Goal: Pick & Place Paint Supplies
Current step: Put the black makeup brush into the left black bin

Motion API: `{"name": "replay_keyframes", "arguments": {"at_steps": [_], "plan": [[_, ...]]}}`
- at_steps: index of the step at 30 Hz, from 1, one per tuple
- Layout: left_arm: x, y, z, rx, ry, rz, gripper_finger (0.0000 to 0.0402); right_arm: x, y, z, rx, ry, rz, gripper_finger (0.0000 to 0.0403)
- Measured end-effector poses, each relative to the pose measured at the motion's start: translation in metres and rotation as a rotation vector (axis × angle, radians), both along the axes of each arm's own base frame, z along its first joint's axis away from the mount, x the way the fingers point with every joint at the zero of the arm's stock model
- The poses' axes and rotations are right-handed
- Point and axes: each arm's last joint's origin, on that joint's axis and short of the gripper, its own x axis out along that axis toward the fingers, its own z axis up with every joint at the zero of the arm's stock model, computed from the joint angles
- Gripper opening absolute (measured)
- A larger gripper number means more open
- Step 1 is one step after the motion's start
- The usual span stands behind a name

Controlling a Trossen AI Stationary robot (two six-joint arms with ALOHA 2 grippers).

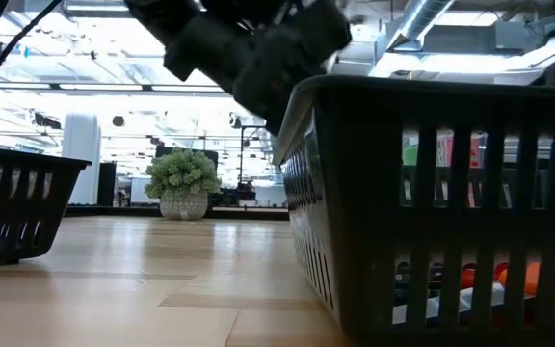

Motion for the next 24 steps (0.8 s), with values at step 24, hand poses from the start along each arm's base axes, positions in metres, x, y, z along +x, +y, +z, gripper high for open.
{"name": "replay_keyframes", "arguments": {"at_steps": [24], "plan": [[-0.090, -0.026, 0.038, -0.117, -0.348, -0.062, 0.0163, -0.012, -0.041, -0.013, 0.179, 0.713, -0.331, 0.0201]]}}
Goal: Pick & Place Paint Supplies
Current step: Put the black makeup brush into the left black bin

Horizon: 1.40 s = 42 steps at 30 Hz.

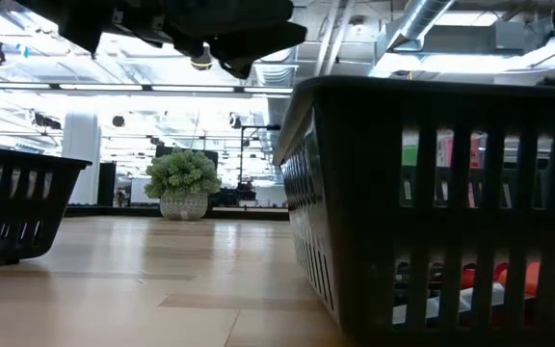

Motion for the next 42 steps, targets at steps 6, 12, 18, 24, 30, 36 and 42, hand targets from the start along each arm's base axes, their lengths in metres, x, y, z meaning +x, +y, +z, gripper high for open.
{"name": "replay_keyframes", "arguments": {"at_steps": [6, 12, 18, 24, 30, 36, 42], "plan": [[-0.009, 0.003, 0.002, 0.001, -0.003, 0.018, 0.0163, -0.005, -0.009, -0.011, -0.048, 0.042, 0.023, 0.0196], [-0.008, 0.004, 0.002, 0.002, -0.006, 0.029, 0.0163, -0.004, -0.015, -0.016, -0.073, 0.055, 0.042, 0.0188], [-0.008, 0.004, 0.002, 0.003, -0.006, 0.029, 0.0163, -0.006, -0.021, -0.024, -0.072, 0.055, 0.051, 0.0167], [-0.008, 0.004, 0.002, 0.003, -0.005, 0.030, 0.0163, -0.001, -0.015, -0.024, -0.043, 0.008, 0.131, 0.0143], [-0.008, 0.004, 0.002, 0.004, -0.006, 0.035, 0.0163, 0.003, -0.014, -0.024, -0.011, -0.017, 0.120, 0.0125], [-0.008, 0.004, 0.002, 0.004, -0.006, 0.035, 0.0163, 0.006, -0.013, -0.031, -0.053, 0.027, 0.114, 0.0122], [-0.008, 0.004, 0.002, 0.004, -0.005, 0.034, 0.0163, 0.013, -0.007, -0.034, -0.071, 0.040, 0.098, 0.0108]]}}
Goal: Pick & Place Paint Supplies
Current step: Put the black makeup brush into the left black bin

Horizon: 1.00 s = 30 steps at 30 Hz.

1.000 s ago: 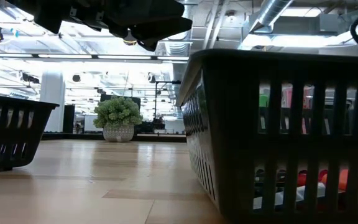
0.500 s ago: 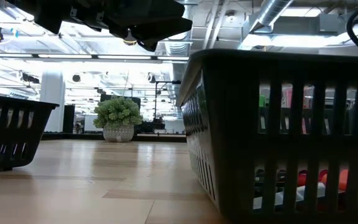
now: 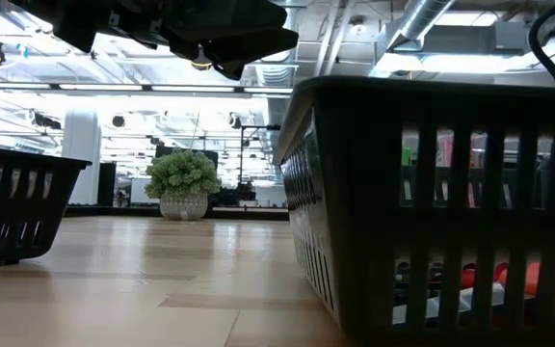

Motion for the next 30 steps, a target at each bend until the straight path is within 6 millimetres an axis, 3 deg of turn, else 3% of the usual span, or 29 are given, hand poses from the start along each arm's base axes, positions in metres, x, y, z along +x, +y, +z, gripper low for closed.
{"name": "replay_keyframes", "arguments": {"at_steps": [8, 19, 22, 30], "plan": [[0.000, 0.000, 0.000, 0.000, 0.000, 0.000, 0.0163, 0.003, 0.007, 0.002, 0.015, 0.018, 0.021, 0.0011], [-0.003, -0.003, -0.006, 0.020, 0.063, -0.017, 0.0163, 0.012, 0.022, 0.012, -0.004, 0.003, 0.103, 0.0003], [-0.005, -0.005, -0.010, 0.034, 0.107, -0.022, 0.0163, 0.021, 0.034, 0.017, 0.049, -0.030, 0.144, 0.0001], [-0.005, -0.004, -0.011, 0.028, 0.111, 0.024, 0.0163, 0.046, 0.054, 0.019, -0.025, -0.110, 0.229, 0.0000]]}}
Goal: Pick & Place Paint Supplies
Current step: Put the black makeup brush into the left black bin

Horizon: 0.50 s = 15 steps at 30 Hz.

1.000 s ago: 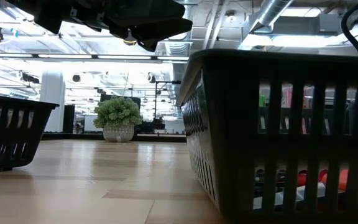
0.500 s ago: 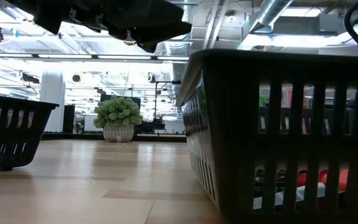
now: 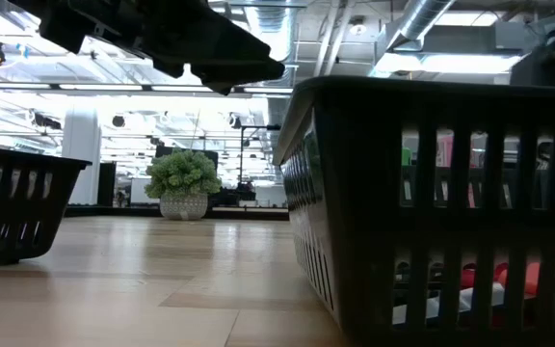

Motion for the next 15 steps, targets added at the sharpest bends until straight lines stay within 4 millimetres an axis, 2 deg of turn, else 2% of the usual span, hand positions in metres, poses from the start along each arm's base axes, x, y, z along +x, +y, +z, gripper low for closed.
{"name": "replay_keyframes", "arguments": {"at_steps": [4, 9, 12, 15], "plan": [[-0.002, 0.002, -0.003, 0.025, 0.003, 0.049, 0.0163, 0.016, 0.011, 0.007, -0.055, -0.054, 0.025, 0.0000], [-0.013, 0.007, -0.012, 0.029, -0.020, 0.084, 0.0163, 0.030, 0.022, 0.022, -0.127, -0.140, 0.056, 0.0000], [-0.025, 0.012, -0.017, 0.002, -0.075, 0.087, 0.0163, 0.036, 0.024, 0.031, -0.191, -0.202, 0.060, 0.0000], [-0.040, 0.017, -0.015, -0.054, -0.206, 0.092, 0.0163, 0.041, 0.026, 0.036, -0.254, -0.277, 0.069, 0.0000]]}}
